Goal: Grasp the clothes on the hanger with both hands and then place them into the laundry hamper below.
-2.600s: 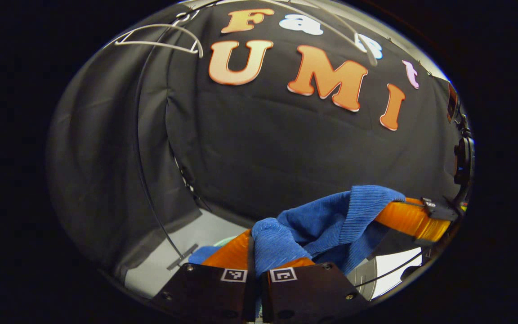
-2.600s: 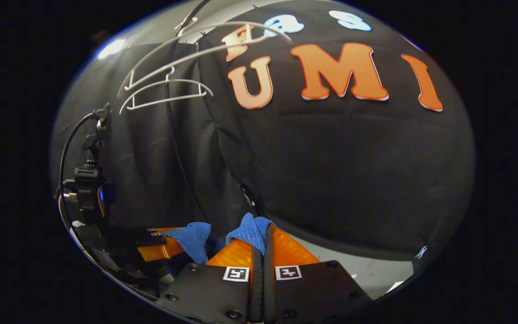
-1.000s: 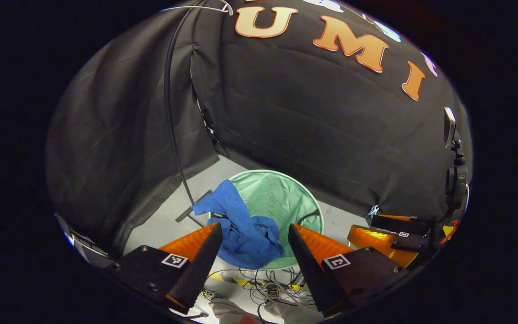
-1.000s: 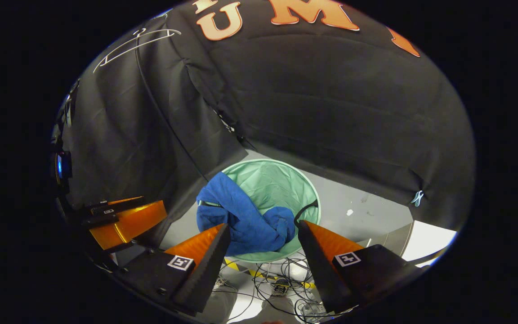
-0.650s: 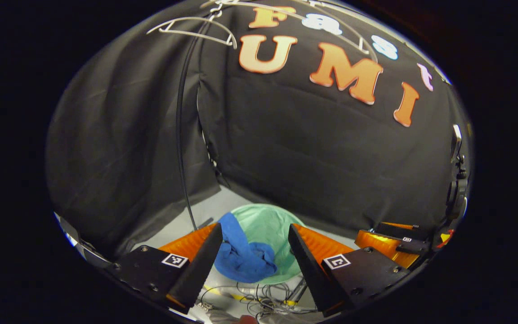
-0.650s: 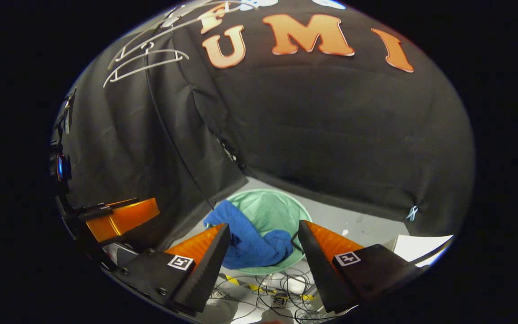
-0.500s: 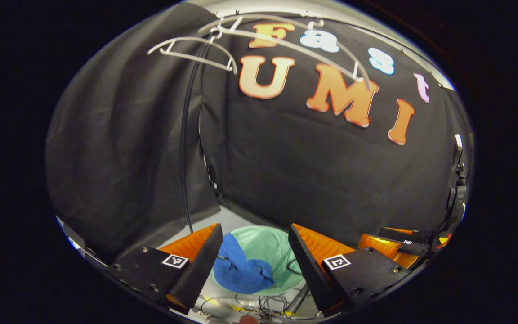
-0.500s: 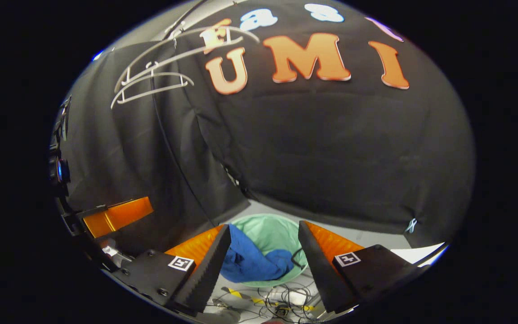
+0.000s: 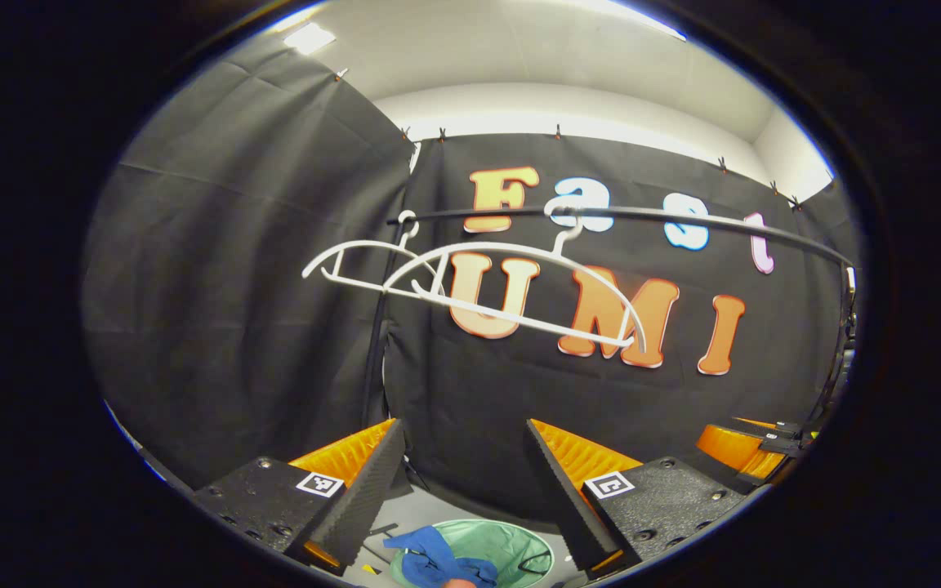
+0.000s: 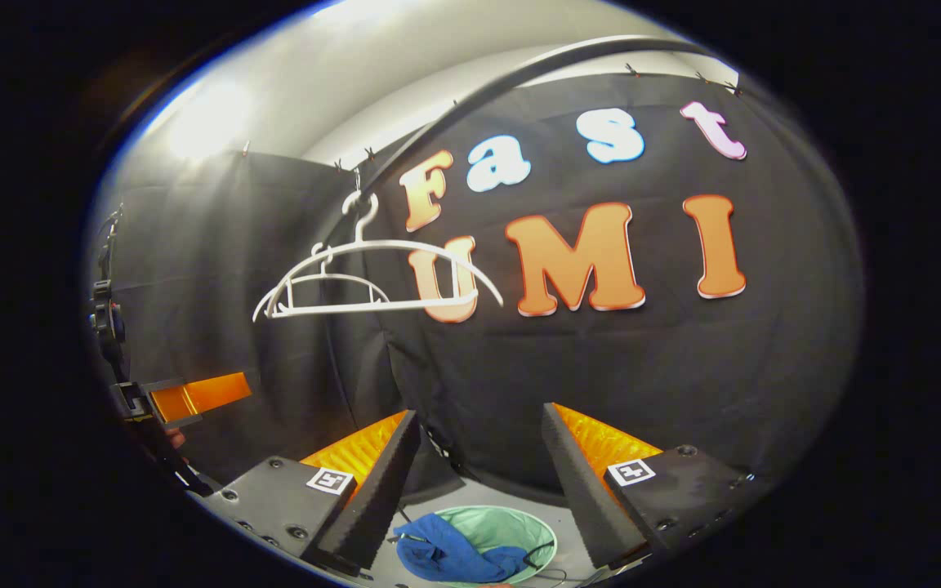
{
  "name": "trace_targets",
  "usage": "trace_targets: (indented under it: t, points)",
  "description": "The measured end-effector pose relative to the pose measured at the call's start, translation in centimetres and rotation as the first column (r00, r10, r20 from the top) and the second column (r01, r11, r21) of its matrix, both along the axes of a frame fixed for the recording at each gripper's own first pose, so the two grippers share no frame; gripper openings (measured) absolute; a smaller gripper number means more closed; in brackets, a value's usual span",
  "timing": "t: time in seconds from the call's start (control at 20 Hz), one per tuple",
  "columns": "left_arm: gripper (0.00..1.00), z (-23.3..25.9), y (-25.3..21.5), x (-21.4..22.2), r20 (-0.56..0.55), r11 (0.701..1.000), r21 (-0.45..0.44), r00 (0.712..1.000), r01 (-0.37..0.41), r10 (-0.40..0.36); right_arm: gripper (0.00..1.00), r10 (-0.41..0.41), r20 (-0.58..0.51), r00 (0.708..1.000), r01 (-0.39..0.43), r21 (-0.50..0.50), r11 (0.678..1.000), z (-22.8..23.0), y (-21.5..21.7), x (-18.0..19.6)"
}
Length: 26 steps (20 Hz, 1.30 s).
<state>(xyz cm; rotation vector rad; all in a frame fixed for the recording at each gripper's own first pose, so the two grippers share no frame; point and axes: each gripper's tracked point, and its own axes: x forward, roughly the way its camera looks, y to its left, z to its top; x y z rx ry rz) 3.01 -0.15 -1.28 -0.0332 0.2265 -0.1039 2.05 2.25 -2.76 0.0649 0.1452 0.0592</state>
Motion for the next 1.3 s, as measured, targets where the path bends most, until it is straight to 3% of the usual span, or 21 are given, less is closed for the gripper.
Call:
trace_targets:
  t: [0.05, 0.1, 0.15, 0.2, 0.35, 0.4, 0.45, 0.5, 0.55, 0.6, 0.7, 0.75, 0.8, 1.05, 1.1, 1.15, 1.3]
  points:
    - [0.87, 1.2, 0.3, -0.2, 0.020, 1.000, 0.002, 1.000, -0.005, 0.005, 0.89, 0.000, 0.028, 1.000, 0.000, 0.003, 1.000, 0.9, 0.0, -0.1]
    - [0.87, 2.9, 0.9, -0.6, 0.042, 1.000, 0.010, 0.999, -0.010, 0.010, 1.00, -0.002, 0.056, 0.998, 0.002, 0.005, 1.000, 3.0, -0.2, -1.3]
    - [0.87, 3.8, 1.2, -0.6, 0.059, 1.000, 0.021, 0.998, -0.016, 0.014, 0.89, -0.006, 0.078, 0.997, 0.006, 0.001, 1.000, 3.9, -0.4, -1.7]
    - [0.87, 4.6, 1.3, -0.7, 0.081, 0.999, 0.032, 0.997, -0.021, 0.018, 0.88, -0.010, 0.090, 0.996, 0.011, -0.005, 1.000, 4.5, -0.7, -2.1]
    - [0.87, 6.5, 1.5, -0.5, 0.135, 0.999, 0.041, 0.991, -0.031, 0.025, 1.00, -0.016, 0.120, 0.993, 0.018, -0.015, 1.000, 5.9, -1.3, -2.7]
    - [0.87, 7.0, 1.7, -0.6, 0.150, 0.999, 0.040, 0.988, -0.032, 0.025, 0.88, -0.023, 0.138, 0.990, 0.024, -0.010, 1.000, 6.4, -1.6, -2.8]
    - [0.87, 7.5, 1.6, -0.7, 0.164, 0.999, 0.041, 0.986, -0.029, 0.021, 0.89, -0.029, 0.157, 0.987, 0.030, -0.006, 1.000, 6.7, -1.7, -2.9]
    - [0.87, 8.0, 1.6, -0.9, 0.175, 0.998, 0.046, 0.984, -0.031, 0.022, 1.00, -0.031, 0.170, 0.985, 0.032, -0.004, 0.999, 6.7, -1.7, -2.8]
    - [0.87, 8.1, 1.8, -1.0, 0.180, 0.998, 0.055, 0.983, -0.034, 0.024, 1.00, -0.033, 0.174, 0.984, 0.034, -0.002, 0.999, 6.5, -1.7, -2.7]
    - [0.87, 8.1, 1.7, -1.1, 0.183, 0.997, 0.063, 0.983, -0.038, 0.026, 0.88, -0.036, 0.172, 0.984, 0.037, -0.003, 0.999, 6.3, -1.7, -2.5]
    - [0.87, 8.0, 1.9, -1.2, 0.190, 0.997, 0.066, 0.981, -0.047, 0.033, 0.89, -0.038, 0.170, 0.985, 0.038, 0.000, 0.999, 6.2, -1.8, -2.3]
    - [0.93, 7.9, 2.1, -1.2, 0.192, 0.996, 0.060, 0.980, -0.059, 0.046, 1.00, -0.038, 0.175, 0.984, 0.039, 0.000, 0.999, 6.2, -1.9, -2.2]
    - [0.89, 7.8, 2.4, -1.4, 0.192, 0.996, 0.053, 0.979, -0.073, 0.062, 1.00, -0.037, 0.181, 0.983, 0.038, -0.002, 0.999, 6.5, -1.8, -2.0]
    - [0.92, 7.4, 2.7, -2.1, 0.185, 0.996, 0.009, 0.979, -0.091, 0.088, 0.98, -0.010, 0.167, 0.986, 0.012, -0.014, 1.000, 6.1, -1.3, -1.4]
    - [0.92, 7.4, 2.9, -2.0, 0.185, 0.996, 0.008, 0.978, -0.094, 0.091, 0.93, -0.005, 0.164, 0.986, 0.008, -0.014, 1.000, 6.0, -1.1, -1.3]
    - [0.92, 7.2, 3.0, -1.7, 0.183, 0.995, 0.009, 0.979, -0.097, 0.094, 0.98, -0.003, 0.163, 0.987, 0.006, -0.014, 1.000, 5.9, -1.0, -1.2]
    - [0.95, 7.0, 2.8, -1.6, 0.180, 0.996, 0.001, 0.980, -0.086, 0.084, 0.98, 0.002, 0.157, 0.988, -0.001, -0.008, 1.000, 5.7, -0.8, -1.2]
